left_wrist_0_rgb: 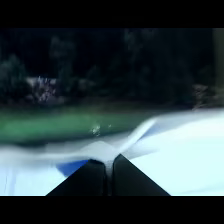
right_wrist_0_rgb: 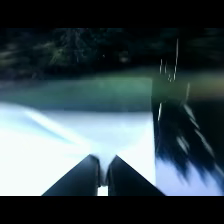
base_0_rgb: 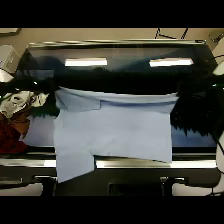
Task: Fold the clothes and pants, and hang the long-sleeved shirts on hangers.
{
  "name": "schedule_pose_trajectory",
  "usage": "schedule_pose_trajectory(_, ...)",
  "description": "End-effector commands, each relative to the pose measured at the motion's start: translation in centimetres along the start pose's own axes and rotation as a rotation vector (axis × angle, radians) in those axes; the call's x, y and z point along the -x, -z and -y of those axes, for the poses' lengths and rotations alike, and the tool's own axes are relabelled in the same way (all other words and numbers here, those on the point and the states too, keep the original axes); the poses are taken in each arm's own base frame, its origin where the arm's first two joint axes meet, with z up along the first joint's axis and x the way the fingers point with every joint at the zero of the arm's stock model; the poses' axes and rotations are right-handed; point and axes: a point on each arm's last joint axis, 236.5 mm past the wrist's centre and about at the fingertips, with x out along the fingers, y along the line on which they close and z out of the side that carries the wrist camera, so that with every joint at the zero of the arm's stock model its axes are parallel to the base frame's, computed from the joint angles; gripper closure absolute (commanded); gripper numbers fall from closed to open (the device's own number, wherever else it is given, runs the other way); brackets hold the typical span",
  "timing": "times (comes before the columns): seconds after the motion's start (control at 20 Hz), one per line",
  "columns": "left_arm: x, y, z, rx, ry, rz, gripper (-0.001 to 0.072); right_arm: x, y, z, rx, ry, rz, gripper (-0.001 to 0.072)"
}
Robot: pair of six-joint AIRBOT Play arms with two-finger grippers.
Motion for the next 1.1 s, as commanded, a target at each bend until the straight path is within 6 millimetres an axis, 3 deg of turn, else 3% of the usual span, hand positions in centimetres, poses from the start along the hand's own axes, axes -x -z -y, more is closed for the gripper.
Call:
schedule_pose_trajectory(0.0,-7.4,-0.3,-3.7,0.141,0.014,-0.002,0.0686,-7.4,-4.0,-1.3,-0.042,0.006,0.131,0.0662)
schedule_pose_trajectory(0.2,-7.6,-7.0,-4.5,0.056,-0.024,0.219,0.0686,-5.0,-12.8,-0.9,-0.146,-0.032,0.521,0.0663)
schedule_pose_trajectory(0.3,-7.3,-9.2,-4.5,0.041,-0.049,0.324,0.0686,-4.5,-14.3,-0.1,-0.192,-0.041,0.590,0.0663)
schedule_pose_trajectory(0.4,-8.1,-9.5,-4.2,0.035,-0.054,0.342,0.0686,-6.5,-13.5,0.5,-0.201,-0.030,0.539,0.0663)
schedule_pose_trajectory(0.5,-9.9,-8.3,-3.8,0.029,-0.049,0.307,0.0686,-9.7,-11.4,0.9,-0.219,-0.022,0.434,0.0663)
schedule_pose_trajectory(0.6,-11.4,-7.5,-3.7,0.029,-0.048,0.283,0.0686,-11.5,-10.3,0.9,-0.252,-0.038,0.377,0.0663)
schedule_pose_trajectory(0.85,-8.8,-9.5,-3.7,0.025,-0.022,0.280,0.0686,-7.7,-13.3,1.1,-0.271,-0.063,0.436,0.0663)
schedule_pose_trajectory(0.95,-8.7,-8.1,-4.2,0.050,-0.008,0.209,0.0687,-8.1,-11.8,1.2,-0.273,-0.054,0.357,0.0662)
schedule_pose_trajectory(1.05,-8.5,-5.0,-4.2,0.087,0.023,0.068,0.0687,-8.8,-8.5,1.2,-0.222,-0.029,0.216,0.0663)
